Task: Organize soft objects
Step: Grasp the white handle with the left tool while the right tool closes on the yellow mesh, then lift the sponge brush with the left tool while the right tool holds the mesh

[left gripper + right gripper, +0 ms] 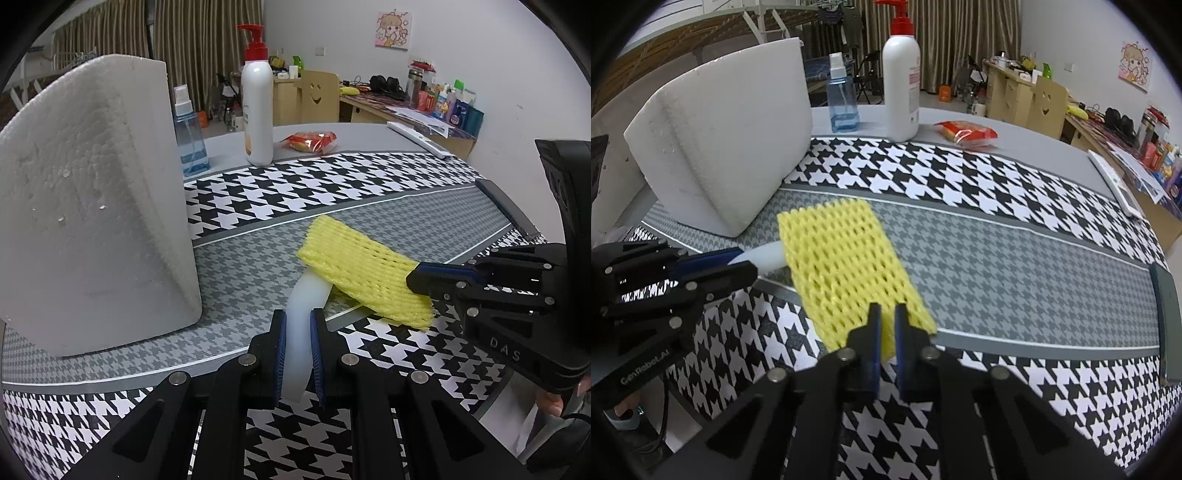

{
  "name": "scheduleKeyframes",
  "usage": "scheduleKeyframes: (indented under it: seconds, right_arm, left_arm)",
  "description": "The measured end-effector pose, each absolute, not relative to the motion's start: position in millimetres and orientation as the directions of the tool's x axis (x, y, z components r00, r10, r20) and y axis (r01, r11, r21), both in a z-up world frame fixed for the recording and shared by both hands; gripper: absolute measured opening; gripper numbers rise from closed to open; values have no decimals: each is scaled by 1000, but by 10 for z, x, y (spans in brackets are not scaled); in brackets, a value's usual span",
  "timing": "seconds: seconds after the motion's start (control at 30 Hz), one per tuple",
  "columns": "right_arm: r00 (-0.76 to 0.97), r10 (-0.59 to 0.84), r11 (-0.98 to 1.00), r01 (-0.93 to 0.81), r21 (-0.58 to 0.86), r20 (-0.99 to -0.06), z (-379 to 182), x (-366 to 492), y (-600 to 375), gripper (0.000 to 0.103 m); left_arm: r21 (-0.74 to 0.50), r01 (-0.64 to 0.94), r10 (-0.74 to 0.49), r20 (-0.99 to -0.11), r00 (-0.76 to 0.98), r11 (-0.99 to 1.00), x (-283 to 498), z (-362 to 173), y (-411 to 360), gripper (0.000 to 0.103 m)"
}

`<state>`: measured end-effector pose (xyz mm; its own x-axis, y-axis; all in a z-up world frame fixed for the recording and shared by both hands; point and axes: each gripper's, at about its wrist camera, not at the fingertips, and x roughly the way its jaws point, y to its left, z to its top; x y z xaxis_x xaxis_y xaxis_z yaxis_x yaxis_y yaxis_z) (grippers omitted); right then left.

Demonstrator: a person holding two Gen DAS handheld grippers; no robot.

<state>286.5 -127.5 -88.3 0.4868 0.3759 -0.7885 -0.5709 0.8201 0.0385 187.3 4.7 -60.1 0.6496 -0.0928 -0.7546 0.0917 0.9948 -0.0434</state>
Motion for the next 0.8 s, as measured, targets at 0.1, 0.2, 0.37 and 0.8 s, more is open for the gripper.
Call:
scheduleKeyframes:
  seconds: [0.1, 0.2, 0.37, 0.8]
  right_arm:
    - [494, 377, 823, -566, 38, -783, -855, 2852, -1307, 3]
    - [514, 378, 833, -551, 41, -770, -795, 2852, -1377, 3]
    - [515, 396, 832, -552, 60, -760, -726, 2835, -1447, 3]
    - [467, 438, 750, -662, 25, -768, -848, 2709, -1079, 54]
  left_arm:
    - [-43, 88, -90, -751, 654, 995, 1856, -585, 60, 14]
    - [-42, 82, -86, -747, 659, 996, 1838, -566, 86, 14]
    - [-40, 84, -86, -742, 665, 996, 1806, -543, 96, 14]
    - [-47, 74, -84, -756, 649, 996, 1801, -576, 134, 14]
